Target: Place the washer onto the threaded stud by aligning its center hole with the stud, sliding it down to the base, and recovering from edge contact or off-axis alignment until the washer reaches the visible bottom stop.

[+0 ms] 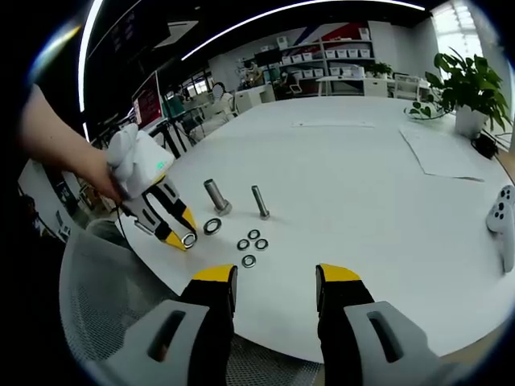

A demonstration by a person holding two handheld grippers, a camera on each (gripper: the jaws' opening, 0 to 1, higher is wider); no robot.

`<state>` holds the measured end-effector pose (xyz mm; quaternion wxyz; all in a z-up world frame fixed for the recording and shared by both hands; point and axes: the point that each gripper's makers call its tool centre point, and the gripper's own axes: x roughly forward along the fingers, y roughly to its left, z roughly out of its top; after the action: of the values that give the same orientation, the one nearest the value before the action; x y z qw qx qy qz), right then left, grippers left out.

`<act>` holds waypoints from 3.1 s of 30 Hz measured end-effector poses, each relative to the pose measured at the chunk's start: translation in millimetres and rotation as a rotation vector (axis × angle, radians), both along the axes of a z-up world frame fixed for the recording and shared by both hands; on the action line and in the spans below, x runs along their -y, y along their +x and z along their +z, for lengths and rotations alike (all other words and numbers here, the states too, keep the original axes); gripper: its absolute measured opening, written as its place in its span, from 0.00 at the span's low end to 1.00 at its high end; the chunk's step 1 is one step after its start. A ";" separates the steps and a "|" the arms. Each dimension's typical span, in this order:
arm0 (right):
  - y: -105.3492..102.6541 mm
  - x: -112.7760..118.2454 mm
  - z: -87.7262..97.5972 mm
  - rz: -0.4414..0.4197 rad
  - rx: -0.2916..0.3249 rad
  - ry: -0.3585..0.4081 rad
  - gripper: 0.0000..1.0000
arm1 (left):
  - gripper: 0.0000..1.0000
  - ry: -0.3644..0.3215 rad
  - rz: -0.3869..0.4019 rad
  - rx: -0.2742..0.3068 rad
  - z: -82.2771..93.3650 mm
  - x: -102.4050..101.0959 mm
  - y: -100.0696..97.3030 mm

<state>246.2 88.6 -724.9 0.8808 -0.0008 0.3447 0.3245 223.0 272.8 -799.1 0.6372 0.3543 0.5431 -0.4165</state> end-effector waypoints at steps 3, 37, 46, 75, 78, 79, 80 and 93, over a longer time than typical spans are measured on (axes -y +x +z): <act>-0.4 -0.1 -0.4 0.001 -0.002 0.003 0.42 | 0.18 -0.001 0.006 -0.006 -0.1 0.0 -0.3; 3.8 0.2 -3.0 0.001 -0.003 0.007 0.42 | 0.18 -0.046 0.017 0.020 22.0 -4.9 17.6; 2.3 -0.7 -4.3 0.004 -0.007 0.007 0.42 | 0.18 -0.057 0.010 0.030 38.6 -1.1 30.3; 3.3 -2.4 -3.5 0.013 -0.011 0.002 0.42 | 0.18 -0.076 -0.004 0.043 73.4 9.0 62.9; 2.9 -2.5 -5.0 0.013 -0.014 0.002 0.42 | 0.18 -0.073 -0.010 0.043 73.8 10.2 64.3; 2.9 -2.7 -5.2 0.014 -0.015 0.002 0.42 | 0.18 -0.074 -0.008 0.043 74.6 10.5 65.1; 2.8 -2.9 -5.2 0.015 -0.015 0.003 0.42 | 0.18 -0.075 -0.007 0.043 76.0 11.4 66.0; 3.9 -3.7 -5.8 0.014 -0.015 0.008 0.42 | 0.18 -0.070 -0.004 0.061 79.2 13.8 84.0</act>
<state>250.1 92.3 -730.7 0.8760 0.0027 0.3500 0.3319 307.0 259.0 -719.9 0.6647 0.3452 0.5079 -0.4256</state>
